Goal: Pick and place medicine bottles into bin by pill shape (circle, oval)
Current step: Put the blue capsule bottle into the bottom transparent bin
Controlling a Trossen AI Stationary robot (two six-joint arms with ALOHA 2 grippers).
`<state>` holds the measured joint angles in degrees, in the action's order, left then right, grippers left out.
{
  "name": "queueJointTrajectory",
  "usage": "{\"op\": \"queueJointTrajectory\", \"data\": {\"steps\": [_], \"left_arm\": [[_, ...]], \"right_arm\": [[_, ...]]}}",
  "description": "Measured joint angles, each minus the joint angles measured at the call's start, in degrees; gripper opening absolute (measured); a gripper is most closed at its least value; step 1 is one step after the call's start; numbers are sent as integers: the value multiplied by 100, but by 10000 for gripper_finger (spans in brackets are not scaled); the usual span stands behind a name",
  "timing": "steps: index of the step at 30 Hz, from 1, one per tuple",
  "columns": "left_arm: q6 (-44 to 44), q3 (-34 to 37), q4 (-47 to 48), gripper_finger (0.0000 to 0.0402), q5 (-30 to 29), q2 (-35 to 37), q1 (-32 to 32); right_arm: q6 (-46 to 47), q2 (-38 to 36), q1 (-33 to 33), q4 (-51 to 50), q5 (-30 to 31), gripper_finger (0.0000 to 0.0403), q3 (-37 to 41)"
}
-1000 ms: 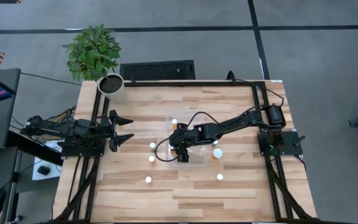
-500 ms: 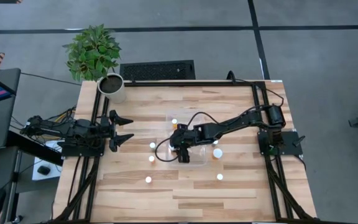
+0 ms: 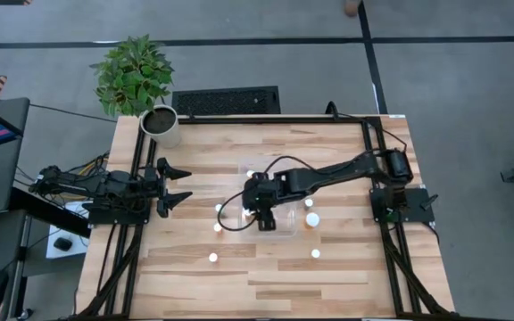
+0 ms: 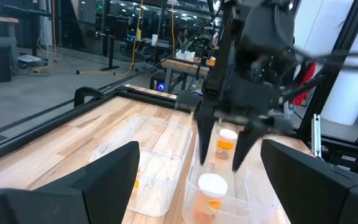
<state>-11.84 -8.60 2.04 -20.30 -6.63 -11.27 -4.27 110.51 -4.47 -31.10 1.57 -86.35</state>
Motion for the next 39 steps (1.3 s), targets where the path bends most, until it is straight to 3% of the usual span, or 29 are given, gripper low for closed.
{"op": "queueJointTrajectory", "data": {"steps": [7,11,17,21,25,29,39], "left_arm": [[11,0,15,330,12,0,0],[42,0,8,330,12,0,0],[61,0,2,330,14,1,0],[61,0,0,330,-66,1,0],[63,0,0,330,-104,2,0],[48,0,2,330,-152,2,0],[39,0,2,330,-222,2,0]], "right_arm": [[121,-1554,89,-1284,19,250,-19],[688,-2832,49,-1959,766,250,249],[1827,-4820,-332,-1597,1970,249,2307],[2486,-5603,-415,-781,2103,249,3888],[2631,-5910,-417,415,2082,249,5114],[2550,-5879,-414,1385,2023,249,5841],[2119,-5074,-404,2299,1748,249,6232]]}}
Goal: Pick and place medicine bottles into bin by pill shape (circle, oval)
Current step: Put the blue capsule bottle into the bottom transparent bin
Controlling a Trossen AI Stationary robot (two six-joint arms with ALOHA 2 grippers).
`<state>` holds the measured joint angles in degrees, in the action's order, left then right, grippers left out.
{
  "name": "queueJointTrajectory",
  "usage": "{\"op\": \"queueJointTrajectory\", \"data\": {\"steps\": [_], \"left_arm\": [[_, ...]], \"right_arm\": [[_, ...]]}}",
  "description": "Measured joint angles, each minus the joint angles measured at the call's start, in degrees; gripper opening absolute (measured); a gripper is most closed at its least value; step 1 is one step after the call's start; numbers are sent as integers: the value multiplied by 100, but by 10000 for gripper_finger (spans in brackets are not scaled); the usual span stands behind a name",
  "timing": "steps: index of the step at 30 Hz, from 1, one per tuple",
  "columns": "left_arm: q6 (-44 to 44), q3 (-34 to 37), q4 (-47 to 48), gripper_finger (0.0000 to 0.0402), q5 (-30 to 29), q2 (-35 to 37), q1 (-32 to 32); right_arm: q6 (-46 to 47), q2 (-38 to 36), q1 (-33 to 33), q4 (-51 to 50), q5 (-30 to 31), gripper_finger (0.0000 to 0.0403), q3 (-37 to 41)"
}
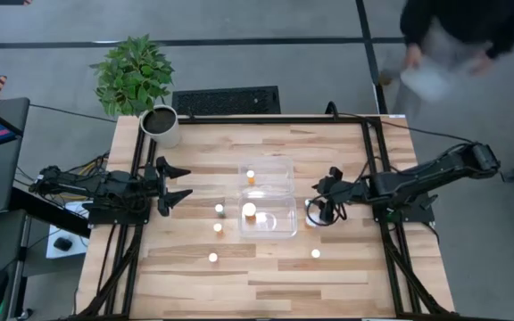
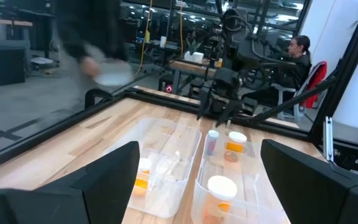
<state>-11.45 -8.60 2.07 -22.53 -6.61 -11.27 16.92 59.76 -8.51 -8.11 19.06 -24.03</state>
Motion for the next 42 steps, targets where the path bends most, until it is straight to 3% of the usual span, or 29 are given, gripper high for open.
{"op": "queueJointTrajectory", "data": {"steps": [8,42], "left_arm": [[5,0,0,330,-37,0,0],[-37,0,13,330,-80,-1,0]], "right_arm": [[-178,555,87,482,-217,249,-2],[-198,521,105,661,-433,249,-7]]}}
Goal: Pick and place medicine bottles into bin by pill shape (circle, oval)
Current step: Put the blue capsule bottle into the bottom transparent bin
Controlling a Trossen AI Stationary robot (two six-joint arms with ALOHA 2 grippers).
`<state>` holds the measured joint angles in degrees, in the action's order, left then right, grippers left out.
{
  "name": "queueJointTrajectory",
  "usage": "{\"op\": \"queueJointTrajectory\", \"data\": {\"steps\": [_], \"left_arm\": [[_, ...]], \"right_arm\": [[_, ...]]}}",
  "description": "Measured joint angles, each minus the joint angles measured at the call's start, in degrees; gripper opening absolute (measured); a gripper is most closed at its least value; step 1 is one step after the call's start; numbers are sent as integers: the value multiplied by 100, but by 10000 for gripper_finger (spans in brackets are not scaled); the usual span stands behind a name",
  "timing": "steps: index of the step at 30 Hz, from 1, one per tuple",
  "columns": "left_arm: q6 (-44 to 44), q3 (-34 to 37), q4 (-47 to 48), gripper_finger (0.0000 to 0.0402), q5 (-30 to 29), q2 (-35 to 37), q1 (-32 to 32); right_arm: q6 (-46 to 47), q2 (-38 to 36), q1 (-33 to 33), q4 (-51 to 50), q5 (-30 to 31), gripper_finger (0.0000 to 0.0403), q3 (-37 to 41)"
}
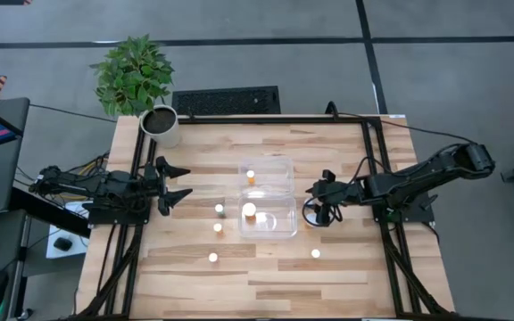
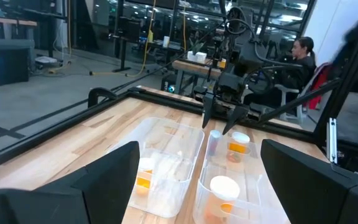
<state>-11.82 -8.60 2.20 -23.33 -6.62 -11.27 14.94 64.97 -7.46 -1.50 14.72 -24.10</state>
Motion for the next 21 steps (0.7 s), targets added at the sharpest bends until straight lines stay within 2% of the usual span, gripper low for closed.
{"op": "queueJointTrajectory", "data": {"steps": [13,21], "left_arm": [[-89,0,0,330,-1,1,0],[-104,0,-11,330,-2,0,0]], "right_arm": [[110,54,0,-147,4,249,4],[122,464,0,-90,4,249,7]]}}
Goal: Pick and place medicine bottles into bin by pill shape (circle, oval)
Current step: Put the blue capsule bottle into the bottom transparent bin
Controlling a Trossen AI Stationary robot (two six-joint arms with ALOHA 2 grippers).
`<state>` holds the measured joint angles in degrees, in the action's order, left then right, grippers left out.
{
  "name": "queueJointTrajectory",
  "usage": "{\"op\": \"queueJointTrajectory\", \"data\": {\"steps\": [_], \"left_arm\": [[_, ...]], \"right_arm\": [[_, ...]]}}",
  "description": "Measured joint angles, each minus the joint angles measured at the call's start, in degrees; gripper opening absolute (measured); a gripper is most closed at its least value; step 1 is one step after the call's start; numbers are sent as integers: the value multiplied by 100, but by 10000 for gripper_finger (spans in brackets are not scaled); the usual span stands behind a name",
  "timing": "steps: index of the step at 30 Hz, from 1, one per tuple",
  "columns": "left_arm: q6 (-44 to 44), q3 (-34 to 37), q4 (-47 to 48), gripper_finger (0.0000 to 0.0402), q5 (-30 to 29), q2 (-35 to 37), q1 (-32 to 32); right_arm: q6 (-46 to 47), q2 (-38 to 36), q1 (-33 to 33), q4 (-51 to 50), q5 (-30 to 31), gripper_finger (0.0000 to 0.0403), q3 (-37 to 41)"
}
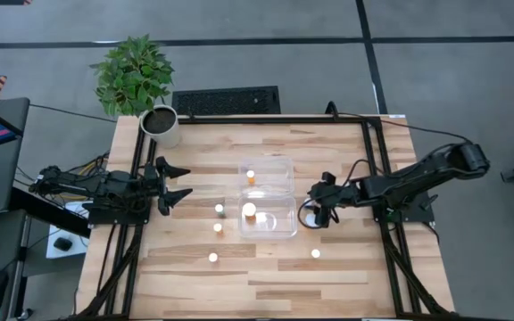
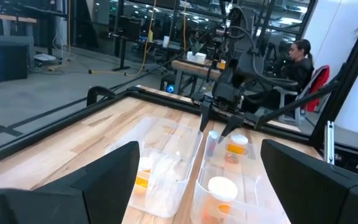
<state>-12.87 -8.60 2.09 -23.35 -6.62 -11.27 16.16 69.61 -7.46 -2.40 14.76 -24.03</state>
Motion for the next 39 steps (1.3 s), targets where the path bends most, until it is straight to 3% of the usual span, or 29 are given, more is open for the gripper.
{"op": "queueJointTrajectory", "data": {"steps": [15,29,39], "left_arm": [[-4,0,-1,330,0,0,0],[-4,0,-2,330,0,0,0],[-4,0,0,330,0,0,0]], "right_arm": [[-13,45,0,123,13,246,-2],[-23,45,0,119,15,114,-2],[-16,-282,11,-487,203,120,-339]]}}
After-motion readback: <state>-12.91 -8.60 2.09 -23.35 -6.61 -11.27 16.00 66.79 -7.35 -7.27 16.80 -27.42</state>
